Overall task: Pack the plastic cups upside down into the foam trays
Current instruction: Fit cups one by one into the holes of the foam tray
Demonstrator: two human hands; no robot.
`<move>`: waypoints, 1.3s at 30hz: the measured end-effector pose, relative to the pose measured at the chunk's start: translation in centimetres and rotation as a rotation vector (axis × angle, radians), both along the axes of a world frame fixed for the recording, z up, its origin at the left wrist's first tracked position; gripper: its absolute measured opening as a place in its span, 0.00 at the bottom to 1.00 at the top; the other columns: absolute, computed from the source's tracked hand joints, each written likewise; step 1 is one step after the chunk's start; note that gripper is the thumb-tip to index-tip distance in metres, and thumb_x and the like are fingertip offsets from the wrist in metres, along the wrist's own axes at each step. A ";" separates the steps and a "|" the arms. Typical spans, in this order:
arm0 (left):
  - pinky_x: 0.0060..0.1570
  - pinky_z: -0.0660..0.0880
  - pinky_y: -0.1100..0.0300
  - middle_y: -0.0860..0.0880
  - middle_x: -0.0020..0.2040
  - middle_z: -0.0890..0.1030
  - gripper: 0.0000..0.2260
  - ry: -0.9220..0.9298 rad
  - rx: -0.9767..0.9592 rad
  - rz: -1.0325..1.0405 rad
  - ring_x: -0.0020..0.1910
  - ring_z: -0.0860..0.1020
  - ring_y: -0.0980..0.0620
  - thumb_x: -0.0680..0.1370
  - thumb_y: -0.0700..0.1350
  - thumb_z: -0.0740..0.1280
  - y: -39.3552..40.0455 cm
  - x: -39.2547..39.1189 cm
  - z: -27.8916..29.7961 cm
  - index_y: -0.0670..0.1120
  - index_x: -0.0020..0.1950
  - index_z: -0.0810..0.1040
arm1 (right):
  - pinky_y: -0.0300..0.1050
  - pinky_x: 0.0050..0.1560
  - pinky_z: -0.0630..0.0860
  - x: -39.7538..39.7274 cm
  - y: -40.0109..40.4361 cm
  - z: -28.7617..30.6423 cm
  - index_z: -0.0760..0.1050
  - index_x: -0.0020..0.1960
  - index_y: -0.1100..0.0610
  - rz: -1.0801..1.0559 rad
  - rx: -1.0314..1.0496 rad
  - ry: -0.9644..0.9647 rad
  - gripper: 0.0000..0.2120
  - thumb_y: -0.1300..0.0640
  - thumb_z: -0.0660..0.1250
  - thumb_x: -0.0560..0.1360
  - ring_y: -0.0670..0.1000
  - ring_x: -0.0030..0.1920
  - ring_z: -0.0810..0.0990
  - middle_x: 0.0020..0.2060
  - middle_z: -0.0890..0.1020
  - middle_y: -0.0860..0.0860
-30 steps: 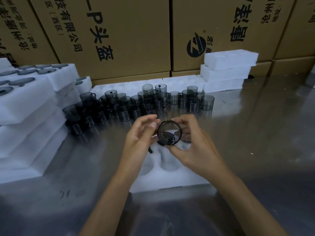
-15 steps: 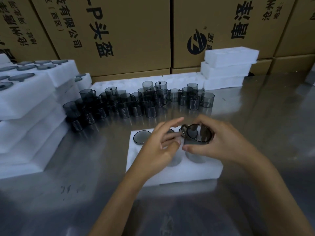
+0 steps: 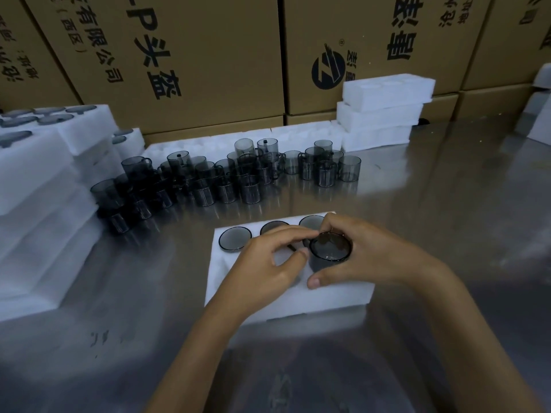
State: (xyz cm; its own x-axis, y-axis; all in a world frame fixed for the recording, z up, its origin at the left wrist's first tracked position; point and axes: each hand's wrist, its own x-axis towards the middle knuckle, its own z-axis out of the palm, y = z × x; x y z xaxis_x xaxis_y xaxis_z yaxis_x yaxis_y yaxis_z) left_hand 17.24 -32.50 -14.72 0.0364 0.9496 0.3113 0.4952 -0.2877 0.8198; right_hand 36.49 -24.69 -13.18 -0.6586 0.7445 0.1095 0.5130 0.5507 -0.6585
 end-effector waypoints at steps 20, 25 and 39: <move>0.68 0.68 0.52 0.59 0.66 0.76 0.05 0.369 0.023 0.112 0.67 0.73 0.56 0.79 0.51 0.69 0.3 0.2 -0.8 0.56 0.52 0.84 | 0.41 0.56 0.81 1.3 2.2 -3.2 0.78 0.65 0.48 -0.048 -0.608 0.475 0.21 0.63 0.73 0.75 0.47 0.59 0.83 0.58 0.85 0.46; 0.54 0.72 0.59 0.56 0.59 0.82 0.06 0.605 0.222 0.199 0.59 0.78 0.55 0.79 0.48 0.68 1.6 -0.6 -0.4 0.51 0.51 0.85 | 0.43 0.52 0.80 -2.0 1.5 -4.3 0.79 0.64 0.50 -0.271 -0.503 0.645 0.20 0.66 0.69 0.75 0.49 0.57 0.84 0.59 0.84 0.50; 0.70 0.67 0.52 0.39 0.71 0.65 0.18 0.644 -0.383 0.470 0.68 0.70 0.39 0.79 0.38 0.67 15.8 -9.3 2.4 0.44 0.69 0.76 | 0.34 0.32 0.75 -4.3 5.5 -6.5 0.78 0.42 0.58 -0.689 -0.359 0.828 0.17 0.51 0.59 0.84 0.43 0.32 0.79 0.32 0.82 0.48</move>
